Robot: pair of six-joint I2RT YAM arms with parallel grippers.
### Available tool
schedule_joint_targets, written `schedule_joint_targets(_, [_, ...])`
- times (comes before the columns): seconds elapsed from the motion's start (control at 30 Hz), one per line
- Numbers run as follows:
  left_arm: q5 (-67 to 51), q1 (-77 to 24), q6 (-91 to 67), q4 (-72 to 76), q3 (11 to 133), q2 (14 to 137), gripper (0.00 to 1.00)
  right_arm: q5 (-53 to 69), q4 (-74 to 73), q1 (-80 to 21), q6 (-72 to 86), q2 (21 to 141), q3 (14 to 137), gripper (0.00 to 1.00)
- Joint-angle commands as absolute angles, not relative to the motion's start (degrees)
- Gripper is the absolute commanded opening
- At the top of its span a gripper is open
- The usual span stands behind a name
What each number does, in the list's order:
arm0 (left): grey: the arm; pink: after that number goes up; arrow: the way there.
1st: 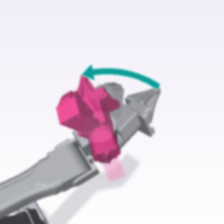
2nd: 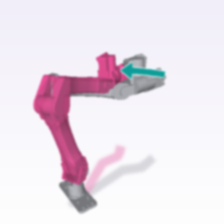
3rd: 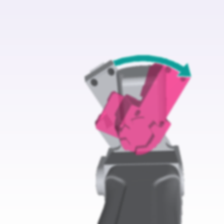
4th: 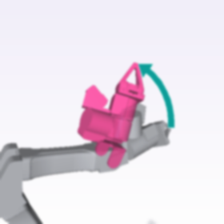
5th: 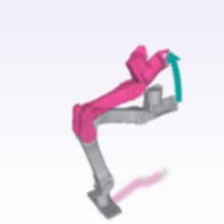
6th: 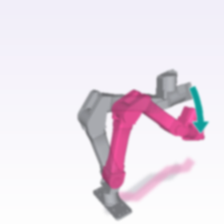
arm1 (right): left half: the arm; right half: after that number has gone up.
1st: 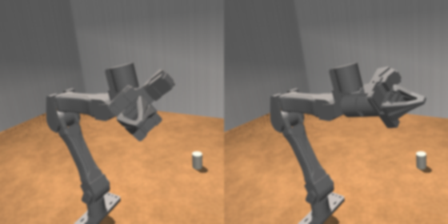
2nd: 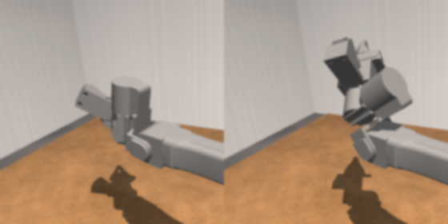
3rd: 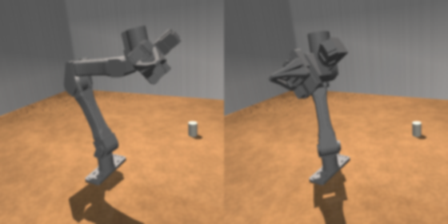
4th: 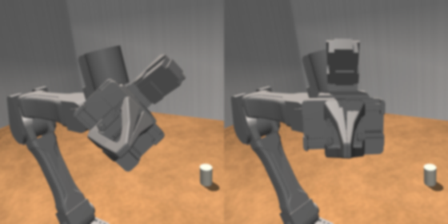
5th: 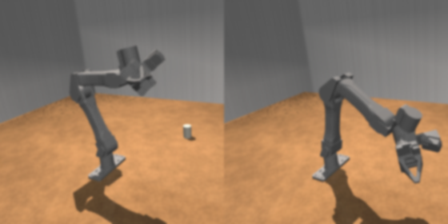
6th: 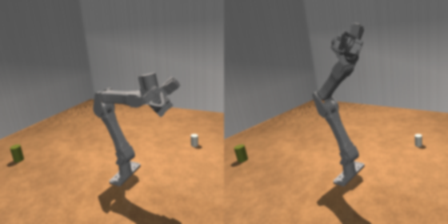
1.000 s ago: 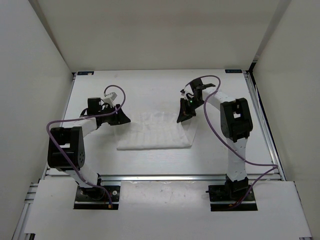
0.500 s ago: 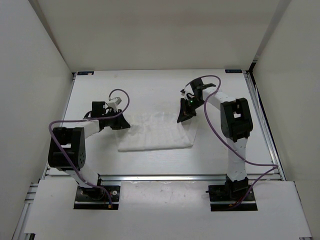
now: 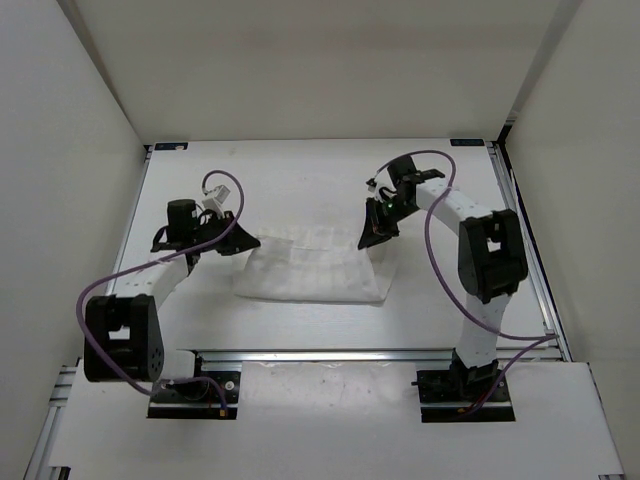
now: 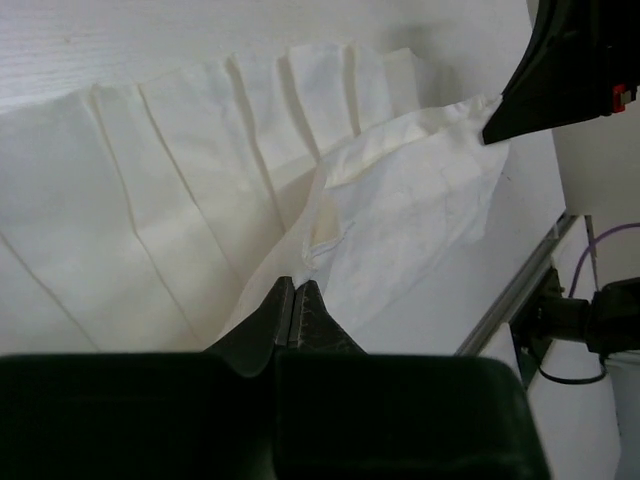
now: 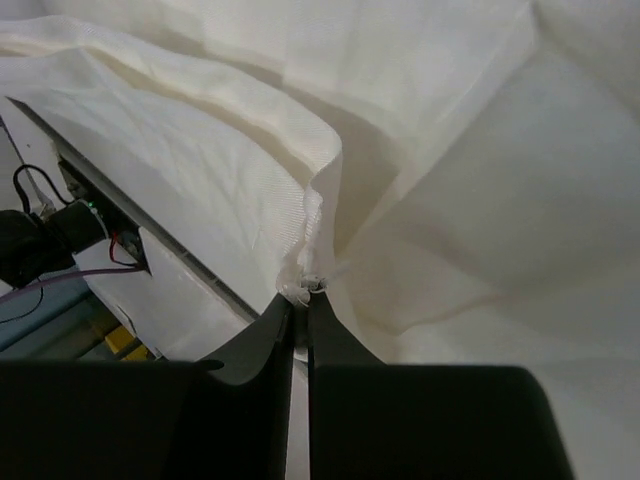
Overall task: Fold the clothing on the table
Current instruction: Fold the skirt
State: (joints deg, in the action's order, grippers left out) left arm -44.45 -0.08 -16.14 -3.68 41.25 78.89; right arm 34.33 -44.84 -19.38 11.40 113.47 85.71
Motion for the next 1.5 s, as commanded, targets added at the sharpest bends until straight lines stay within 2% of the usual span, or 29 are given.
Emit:
schedule_joint_targets(0.0, [-48.2, 0.0, -19.8, -6.0, 38.3, 74.6, 0.0, 35.1, -44.8, -20.4, 13.5, 103.9, 81.4, 0.0])
schedule_joint_targets(0.23, [-47.1, -0.8, -20.6, -5.6, 35.7, 72.2, 0.0, 33.6, -44.4, -20.3, 15.6, 94.8, 75.1, 0.0])
schedule_joint_targets(0.5, [-47.0, -0.1, -22.8, -7.0, 38.1, 71.5, 0.0, 32.1, -45.1, -19.2, 15.7, 91.7, 74.1, 0.0])
schedule_joint_targets(0.73, [-53.4, 4.8, -31.8, -0.6, 40.7, 72.5, 0.0, 31.0, -47.7, -18.2, 14.2, 92.0, 78.4, 0.0])
schedule_joint_targets(1.0, [-58.6, 7.1, -46.6, 17.2, 36.6, 73.0, 0.0, 30.8, -48.4, -16.5, 13.8, 92.0, 81.6, 0.0])
schedule_joint_targets(1.3, [-61.4, 8.4, -66.0, 43.8, 30.8, 73.0, 0.0, 31.5, -50.4, -16.4, 13.3, 90.9, 85.0, 0.0])
schedule_joint_targets(1.47, [-62.2, 7.7, -67.8, 44.6, 28.7, 69.9, 0.0, 30.5, -51.0, -17.8, 13.2, 87.1, 82.5, 0.0])
